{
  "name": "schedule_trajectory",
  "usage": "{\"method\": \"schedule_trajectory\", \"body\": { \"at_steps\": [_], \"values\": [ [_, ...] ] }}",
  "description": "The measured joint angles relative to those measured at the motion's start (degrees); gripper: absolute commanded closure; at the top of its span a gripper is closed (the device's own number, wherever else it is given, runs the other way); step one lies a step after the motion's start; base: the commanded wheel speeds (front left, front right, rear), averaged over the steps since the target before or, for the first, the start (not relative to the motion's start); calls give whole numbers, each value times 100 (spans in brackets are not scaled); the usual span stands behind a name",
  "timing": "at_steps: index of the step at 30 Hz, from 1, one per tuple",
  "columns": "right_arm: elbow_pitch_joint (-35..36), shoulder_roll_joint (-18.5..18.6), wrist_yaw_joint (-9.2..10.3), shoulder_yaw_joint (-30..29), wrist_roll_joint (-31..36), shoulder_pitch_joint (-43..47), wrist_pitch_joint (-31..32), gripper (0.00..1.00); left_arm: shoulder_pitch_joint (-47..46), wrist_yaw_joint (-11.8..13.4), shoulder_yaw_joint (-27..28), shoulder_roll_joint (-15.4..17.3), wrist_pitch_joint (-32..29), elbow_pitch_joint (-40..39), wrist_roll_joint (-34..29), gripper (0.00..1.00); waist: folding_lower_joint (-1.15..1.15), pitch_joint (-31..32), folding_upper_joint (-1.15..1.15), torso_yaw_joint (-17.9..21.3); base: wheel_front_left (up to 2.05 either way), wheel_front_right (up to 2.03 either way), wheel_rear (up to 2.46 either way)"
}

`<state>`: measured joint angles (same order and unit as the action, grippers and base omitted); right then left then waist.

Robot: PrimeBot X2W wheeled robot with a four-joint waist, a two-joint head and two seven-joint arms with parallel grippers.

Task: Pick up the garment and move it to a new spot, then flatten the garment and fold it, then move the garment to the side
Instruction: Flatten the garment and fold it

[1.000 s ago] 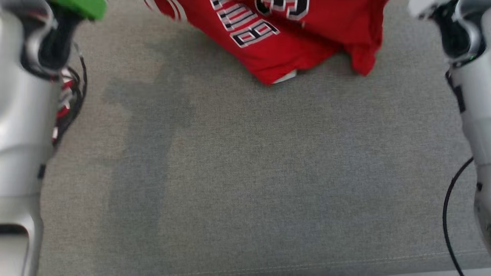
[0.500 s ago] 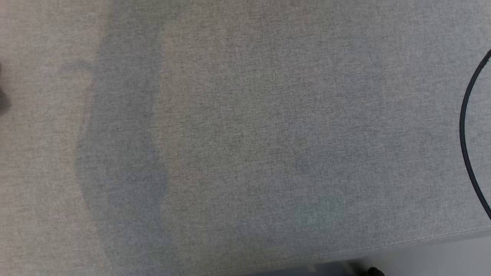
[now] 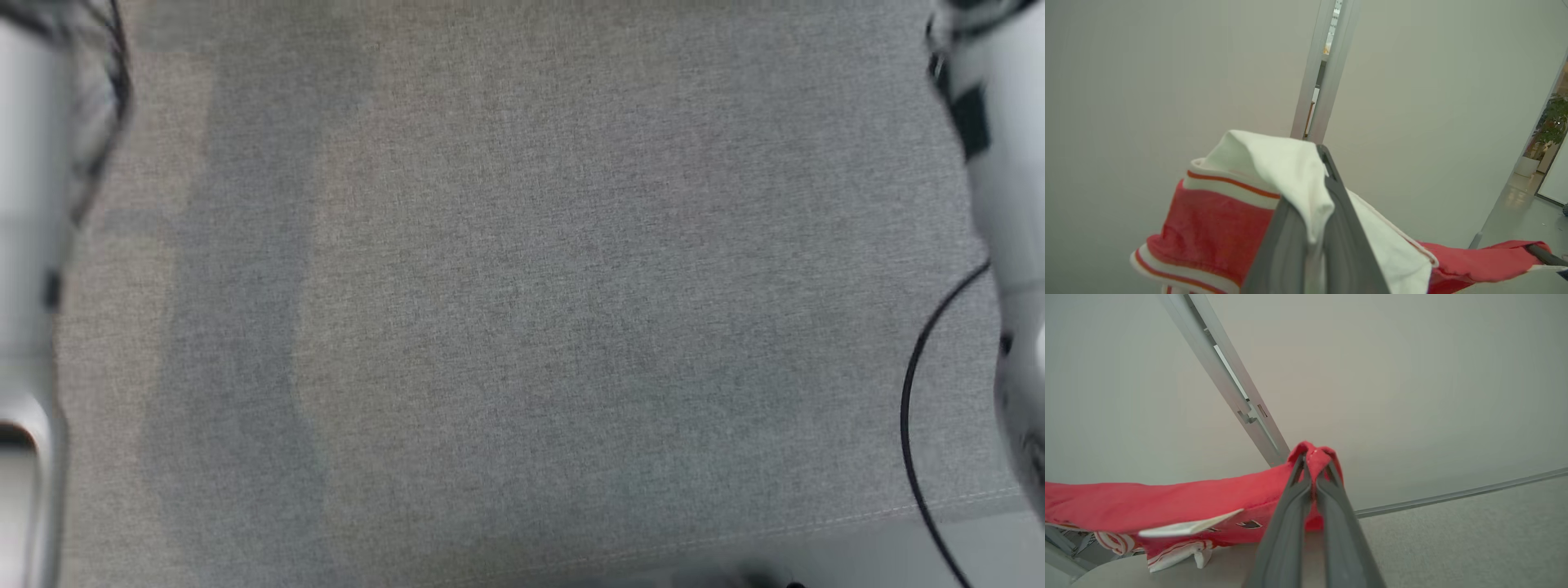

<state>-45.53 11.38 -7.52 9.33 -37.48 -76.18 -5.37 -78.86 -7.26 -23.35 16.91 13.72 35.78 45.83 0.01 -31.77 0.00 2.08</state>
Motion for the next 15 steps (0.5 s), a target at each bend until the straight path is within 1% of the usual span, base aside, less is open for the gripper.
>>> {"method": "schedule_trajectory", "body": {
  "at_steps": [1,5,7,9,12,15],
  "values": [
    [119,47,0,62,-81,338,-20,100,412,42,27,21,32,-176,5,100,0,60,0,4,0,0,0],
    [672,204,0,171,-387,1528,-147,100,1945,426,338,91,105,-1065,75,100,-1,292,0,28,0,0,0],
    [950,268,0,274,-475,2144,-145,100,2730,531,452,15,121,-1462,205,100,-1,405,0,37,0,0,0],
    [1212,358,-1,339,-508,2783,-156,100,3523,699,653,-74,123,-1840,296,100,-1,526,0,40,0,0,0],
    [1553,397,-1,338,-621,3534,-180,100,4412,827,810,-138,124,-2308,279,100,-1,696,0,35,0,0,0],
    [1809,357,-1,299,-746,4258,-180,100,5223,907,854,-185,124,-2608,144,100,-1,867,0,22,0,0,0]
  ]
}}
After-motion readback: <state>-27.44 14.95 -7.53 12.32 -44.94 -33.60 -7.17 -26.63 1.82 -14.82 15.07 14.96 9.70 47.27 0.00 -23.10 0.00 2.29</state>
